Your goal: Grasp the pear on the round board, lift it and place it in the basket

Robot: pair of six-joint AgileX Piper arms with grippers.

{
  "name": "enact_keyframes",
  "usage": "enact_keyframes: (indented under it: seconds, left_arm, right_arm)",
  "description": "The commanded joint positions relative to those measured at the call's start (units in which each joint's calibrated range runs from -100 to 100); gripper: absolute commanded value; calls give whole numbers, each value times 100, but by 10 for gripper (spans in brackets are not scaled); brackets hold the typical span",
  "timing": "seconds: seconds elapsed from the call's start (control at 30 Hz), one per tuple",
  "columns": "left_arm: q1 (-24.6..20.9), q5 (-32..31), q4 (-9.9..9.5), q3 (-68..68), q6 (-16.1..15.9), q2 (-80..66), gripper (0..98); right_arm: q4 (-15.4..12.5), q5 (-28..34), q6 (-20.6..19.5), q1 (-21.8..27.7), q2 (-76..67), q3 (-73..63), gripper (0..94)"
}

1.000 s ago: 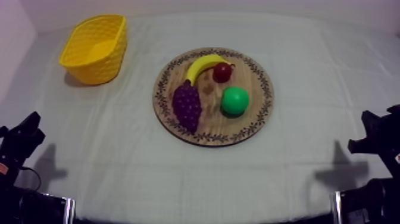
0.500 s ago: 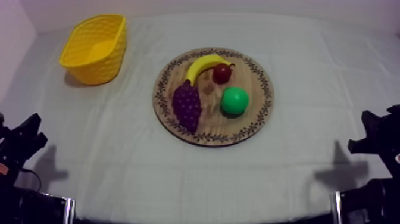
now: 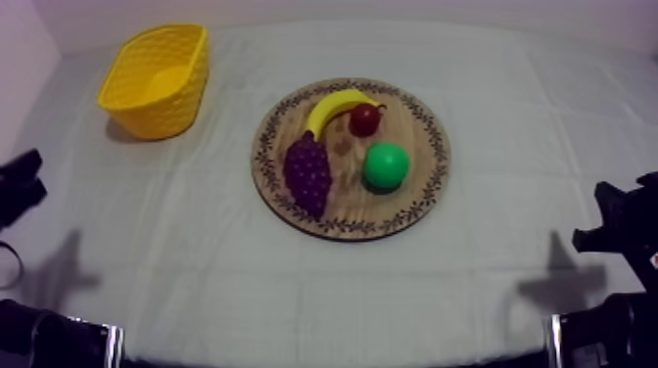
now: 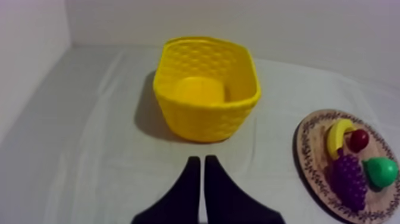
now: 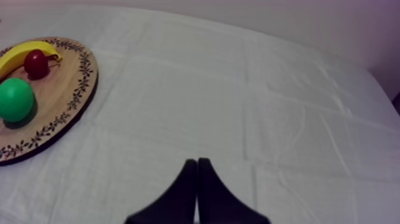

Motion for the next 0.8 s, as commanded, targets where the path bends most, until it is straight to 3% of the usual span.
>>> enact_keyframes:
  seconds: [0.0,0.13,0.27,0.37,0.63,0.77]
  left_arm:
    - [107,523,-8,-1930,83,1195,1]
    - [428,1413,-20,-3323,389,2197,1]
    - [898,1803,-25,-4173,624,2971,1]
    - [1318,1855,-71,-4571,809,3485,1]
    - [2638,1698,-469,-5389,1352,4802,1]
    - [3139,1574,-555,-5682,1569,5399,1]
  right_arm:
    - [-1,-1,1,0,1,3,3]
    - [-1,-1,0,0,1,3,3]
    - [-1,-1,0,0,1,3,3]
    - [-1,-1,1,0,1,3,3]
    - [-1,-1,1,0,1,3,3]
    - [-1,-1,1,0,1,3,3]
